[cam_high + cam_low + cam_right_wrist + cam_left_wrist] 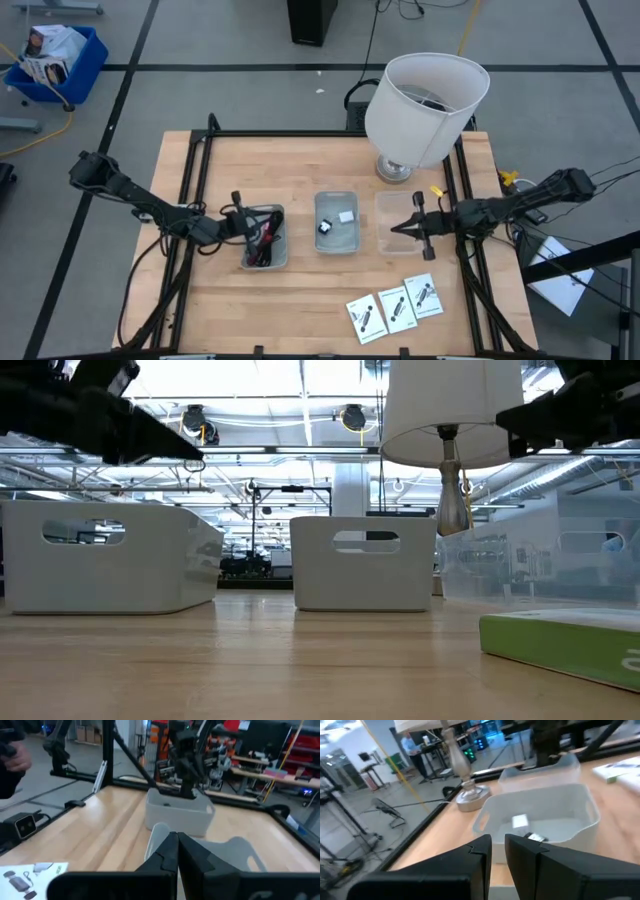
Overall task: Pick and place items into bin
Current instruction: Put the left white card reader box into the transparent bin
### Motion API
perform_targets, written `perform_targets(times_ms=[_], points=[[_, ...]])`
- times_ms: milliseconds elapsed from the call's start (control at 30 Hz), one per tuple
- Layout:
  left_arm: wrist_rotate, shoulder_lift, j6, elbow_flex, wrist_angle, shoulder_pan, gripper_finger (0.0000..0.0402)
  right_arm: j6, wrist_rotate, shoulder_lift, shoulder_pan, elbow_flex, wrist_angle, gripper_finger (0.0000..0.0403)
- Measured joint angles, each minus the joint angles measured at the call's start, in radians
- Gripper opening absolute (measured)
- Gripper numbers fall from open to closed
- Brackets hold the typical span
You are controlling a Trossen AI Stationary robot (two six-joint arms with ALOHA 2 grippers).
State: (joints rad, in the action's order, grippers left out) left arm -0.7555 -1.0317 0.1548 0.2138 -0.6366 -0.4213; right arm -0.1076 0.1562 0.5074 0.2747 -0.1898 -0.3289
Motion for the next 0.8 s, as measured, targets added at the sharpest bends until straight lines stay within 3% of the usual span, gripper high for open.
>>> perform_targets(times_ms=[133,300,600,800], points=[[0.053,-0.003,0.001,0.082,0.078,-0.014,0.0062,0.000,-0.001,-0.082,-0.012,0.003,0.047,0.0000],[0.117,-0.042,0.001,0.256,0.296,-0.029,0.0062,-0.010,-0.001,-0.165,-0.038,0.032,0.049,0.0000],[0.205,-0.259,-0.053,0.474,0.410,-0.046,0.0062,0.034,-0.027,-0.228,-0.140,0.077,0.051,0.0000],[0.457,-0.453,0.084,0.572,0.414,-0.057,0.0062,0.062,-0.136,-0.228,-0.151,0.099,0.052,0.0000]])
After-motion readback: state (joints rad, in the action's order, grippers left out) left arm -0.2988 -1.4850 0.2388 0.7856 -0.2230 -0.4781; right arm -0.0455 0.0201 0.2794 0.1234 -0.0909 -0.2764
